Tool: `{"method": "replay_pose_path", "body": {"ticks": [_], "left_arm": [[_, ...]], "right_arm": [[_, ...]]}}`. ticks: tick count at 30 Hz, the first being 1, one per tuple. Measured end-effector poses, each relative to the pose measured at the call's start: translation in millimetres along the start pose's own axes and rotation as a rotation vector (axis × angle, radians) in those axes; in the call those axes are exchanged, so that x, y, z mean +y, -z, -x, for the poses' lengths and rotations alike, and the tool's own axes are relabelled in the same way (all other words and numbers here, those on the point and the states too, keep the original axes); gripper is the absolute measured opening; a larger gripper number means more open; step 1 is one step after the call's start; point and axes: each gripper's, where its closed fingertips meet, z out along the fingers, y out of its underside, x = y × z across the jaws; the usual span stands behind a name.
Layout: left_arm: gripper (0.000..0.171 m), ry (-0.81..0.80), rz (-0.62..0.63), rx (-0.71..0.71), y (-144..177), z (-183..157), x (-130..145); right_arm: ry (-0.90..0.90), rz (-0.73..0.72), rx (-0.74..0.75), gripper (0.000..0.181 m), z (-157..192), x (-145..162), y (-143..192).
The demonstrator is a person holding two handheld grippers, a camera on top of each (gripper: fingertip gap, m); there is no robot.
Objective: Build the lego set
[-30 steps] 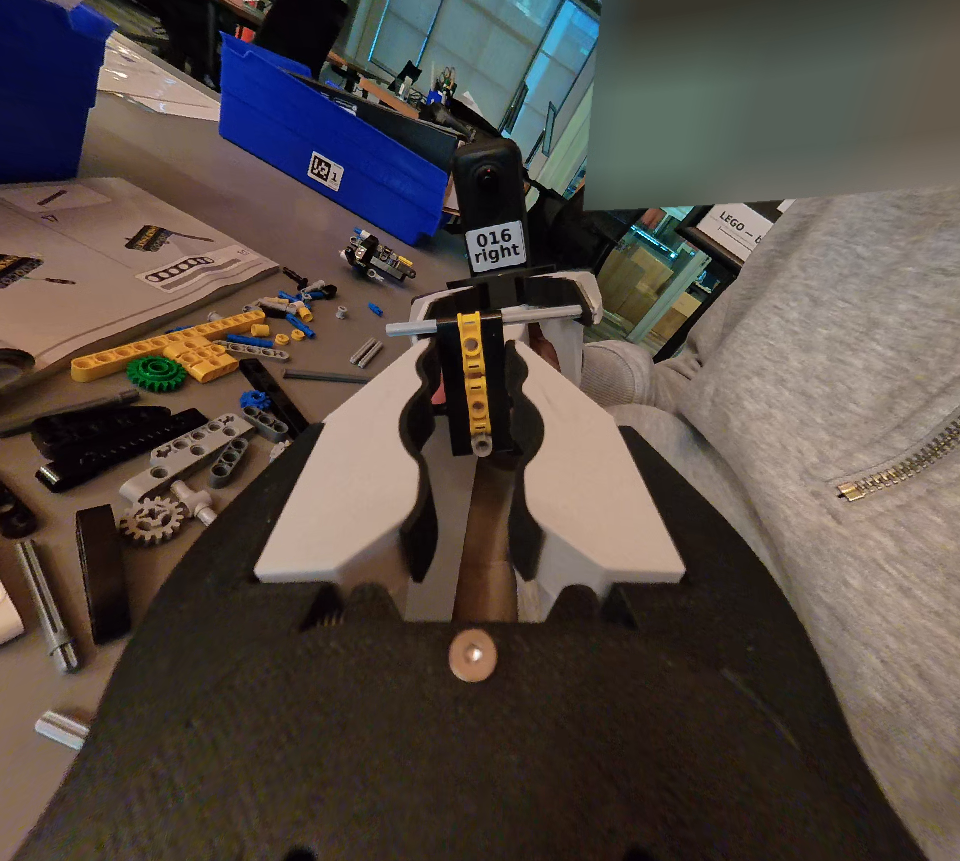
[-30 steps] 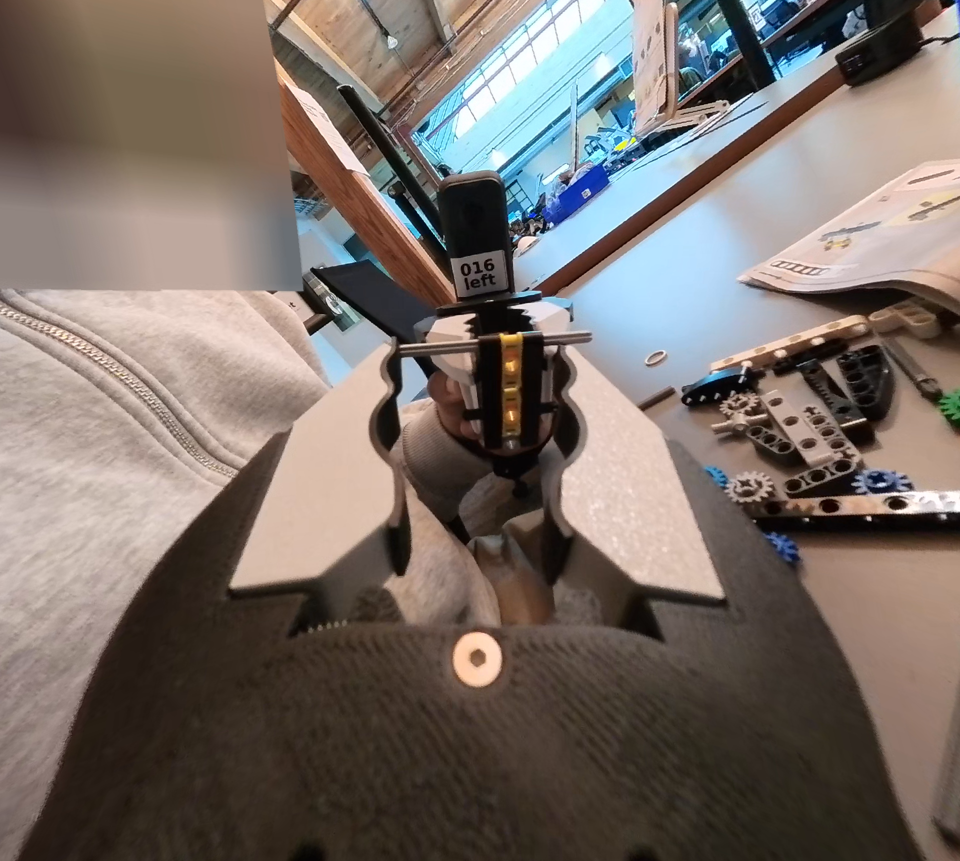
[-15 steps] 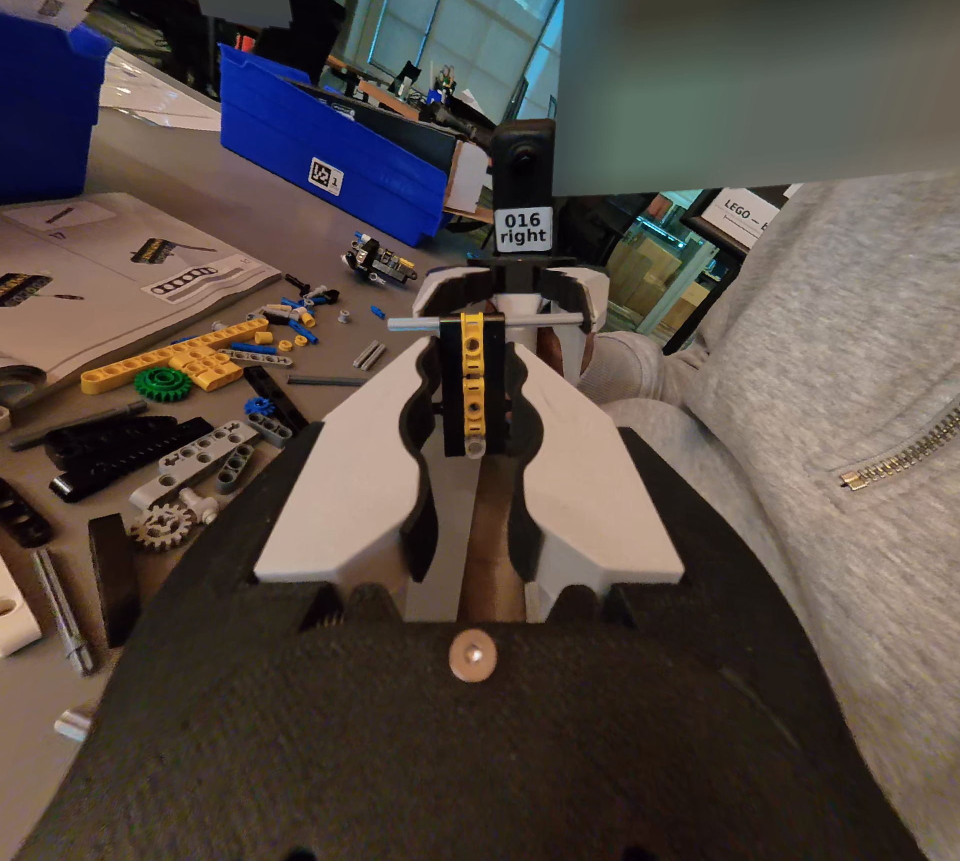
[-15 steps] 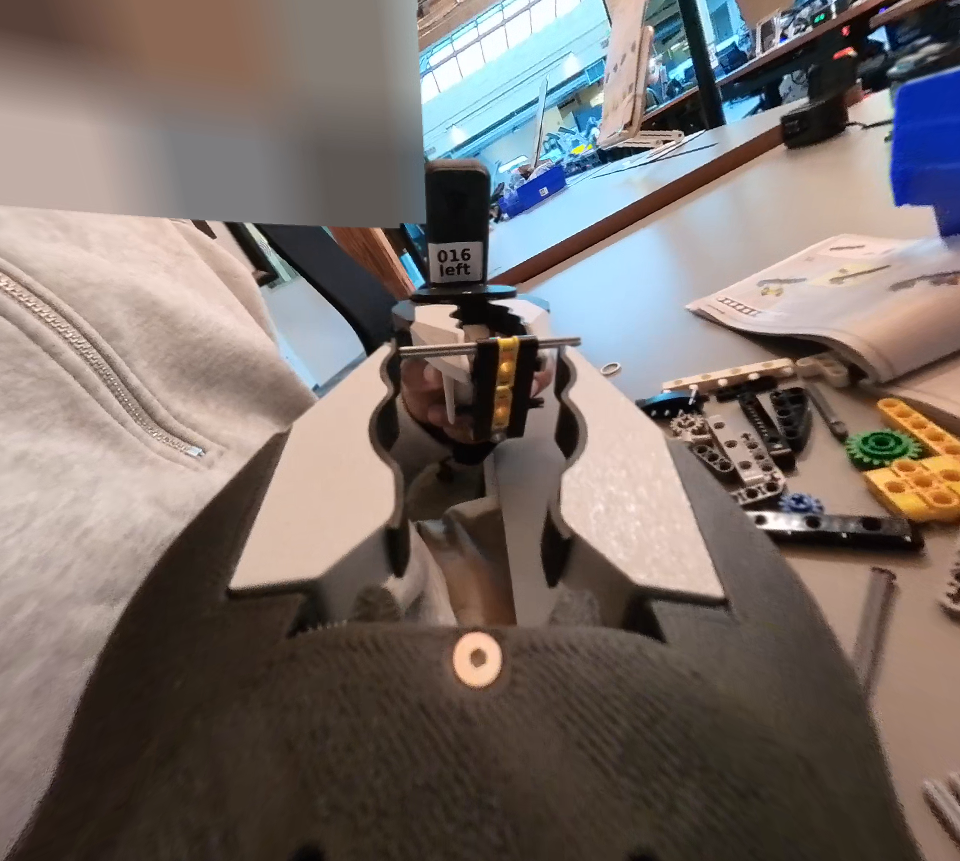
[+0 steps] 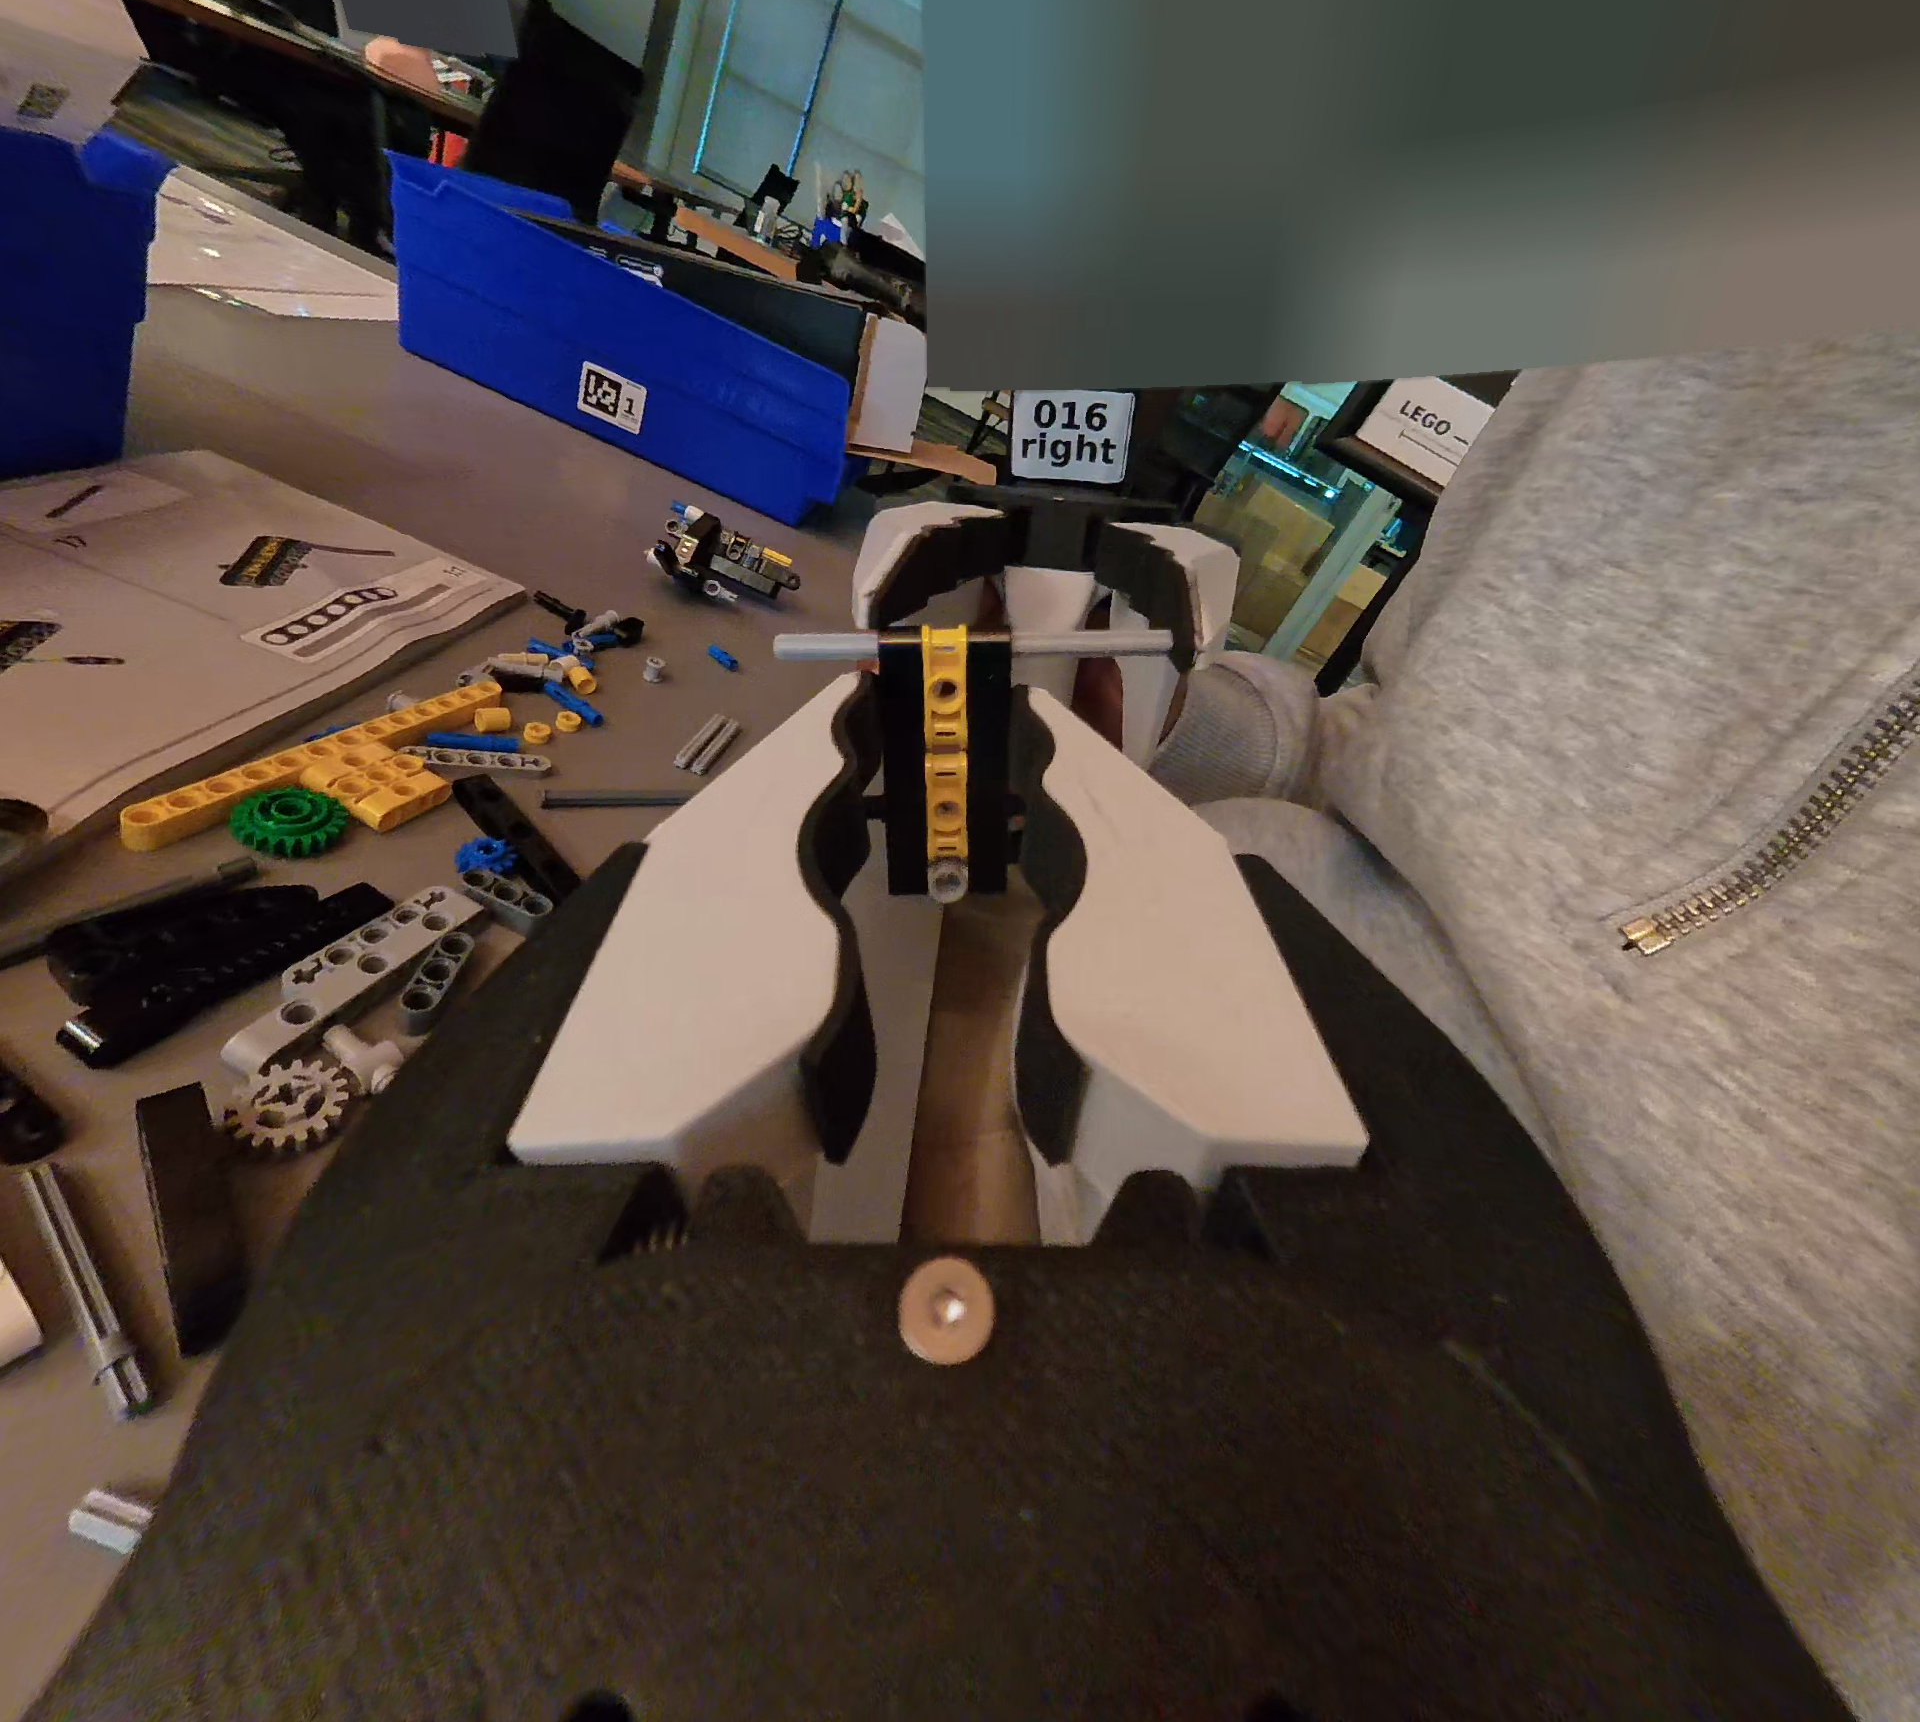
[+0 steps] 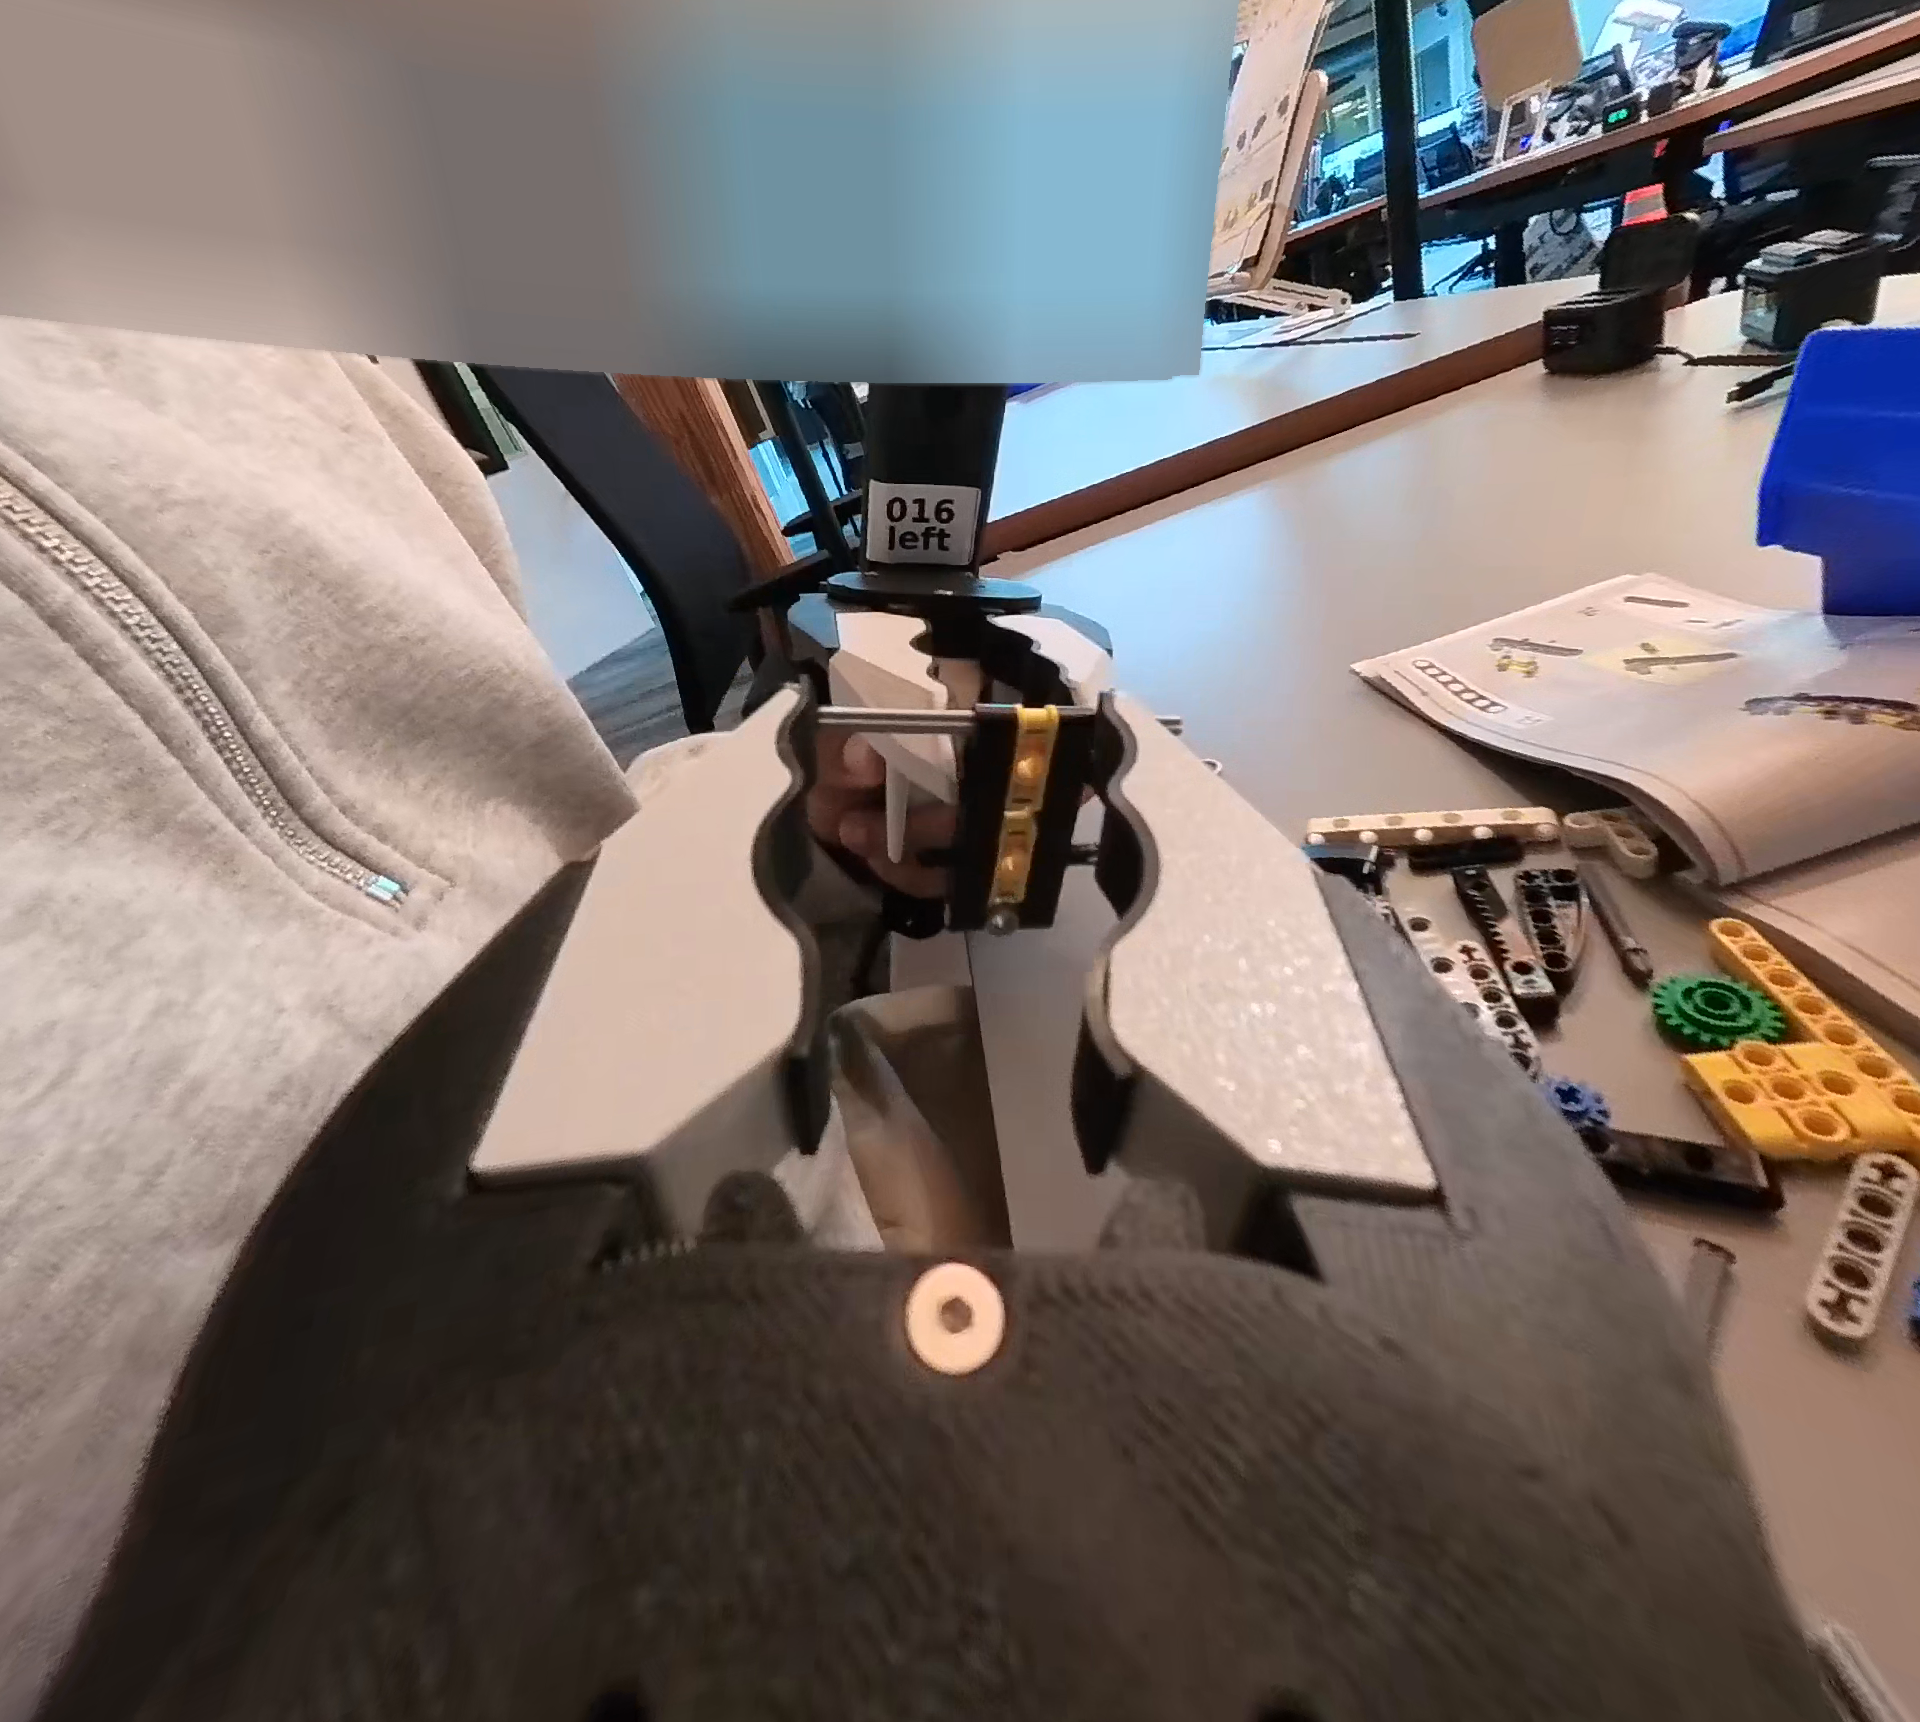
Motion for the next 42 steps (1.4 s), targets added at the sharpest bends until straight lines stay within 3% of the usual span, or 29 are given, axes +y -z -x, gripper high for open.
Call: {"method": "replay_pose_path", "body": {"ticks": [35,38,42], "left_arm": [[0.023,-0.112,0.061,-0.08,-3.2,3.4,8.7],[0.023,-0.091,0.01,-0.066,-0.3,3.5,1.4],[0.023,-0.033,-0.175,-0.038,17.1,3.1,-26.2]], "right_arm": [[-0.025,0.0,-0.012,0.05,-0.7,9.0,2.3],[-0.016,-0.015,0.018,0.055,-3.3,5.6,0.2],[-0.091,-0.014,0.02,0.066,-9.6,8.0,3.3]]}}
